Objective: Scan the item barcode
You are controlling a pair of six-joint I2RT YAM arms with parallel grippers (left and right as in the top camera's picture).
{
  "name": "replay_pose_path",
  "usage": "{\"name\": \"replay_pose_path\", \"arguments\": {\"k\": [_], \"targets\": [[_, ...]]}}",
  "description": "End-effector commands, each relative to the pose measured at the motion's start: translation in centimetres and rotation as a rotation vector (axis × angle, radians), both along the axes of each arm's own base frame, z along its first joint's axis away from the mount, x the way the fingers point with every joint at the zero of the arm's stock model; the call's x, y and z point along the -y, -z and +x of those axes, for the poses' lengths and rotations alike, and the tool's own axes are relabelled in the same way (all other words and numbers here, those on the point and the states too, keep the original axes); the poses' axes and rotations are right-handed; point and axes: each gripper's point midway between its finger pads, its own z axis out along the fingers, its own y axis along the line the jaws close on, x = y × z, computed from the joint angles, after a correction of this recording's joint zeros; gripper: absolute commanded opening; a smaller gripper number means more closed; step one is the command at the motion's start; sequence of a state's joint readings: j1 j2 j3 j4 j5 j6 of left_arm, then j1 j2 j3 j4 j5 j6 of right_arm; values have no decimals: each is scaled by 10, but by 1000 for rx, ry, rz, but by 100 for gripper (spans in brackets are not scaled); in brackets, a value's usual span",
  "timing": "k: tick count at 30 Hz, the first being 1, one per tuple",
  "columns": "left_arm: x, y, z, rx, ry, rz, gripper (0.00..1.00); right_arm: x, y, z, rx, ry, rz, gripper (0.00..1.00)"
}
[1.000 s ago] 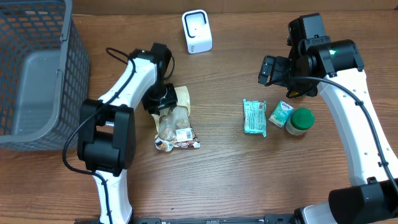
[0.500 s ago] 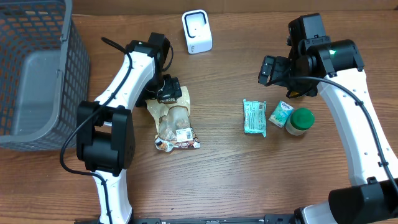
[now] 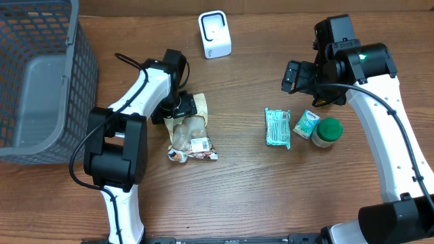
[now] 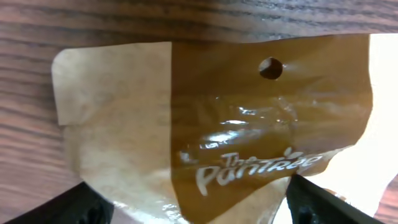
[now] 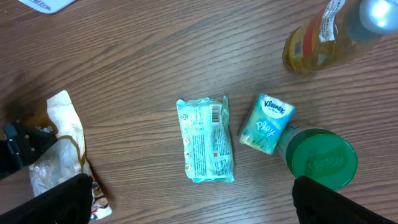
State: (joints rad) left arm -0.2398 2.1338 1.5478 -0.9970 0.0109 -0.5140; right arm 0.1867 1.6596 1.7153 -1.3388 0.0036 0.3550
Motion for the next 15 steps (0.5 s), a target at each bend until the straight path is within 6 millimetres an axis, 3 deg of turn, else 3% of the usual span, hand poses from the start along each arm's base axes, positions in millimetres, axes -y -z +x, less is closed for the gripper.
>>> {"name": "replay_pose_path", "arguments": {"k": [1,15], "targets": [[-5,7,-7,-18,5,15,84,-1,-7,0,23,-7,5,100],[8,8,-5,3,35,10,78,-1,-7,0,23,-7,5,100]]}}
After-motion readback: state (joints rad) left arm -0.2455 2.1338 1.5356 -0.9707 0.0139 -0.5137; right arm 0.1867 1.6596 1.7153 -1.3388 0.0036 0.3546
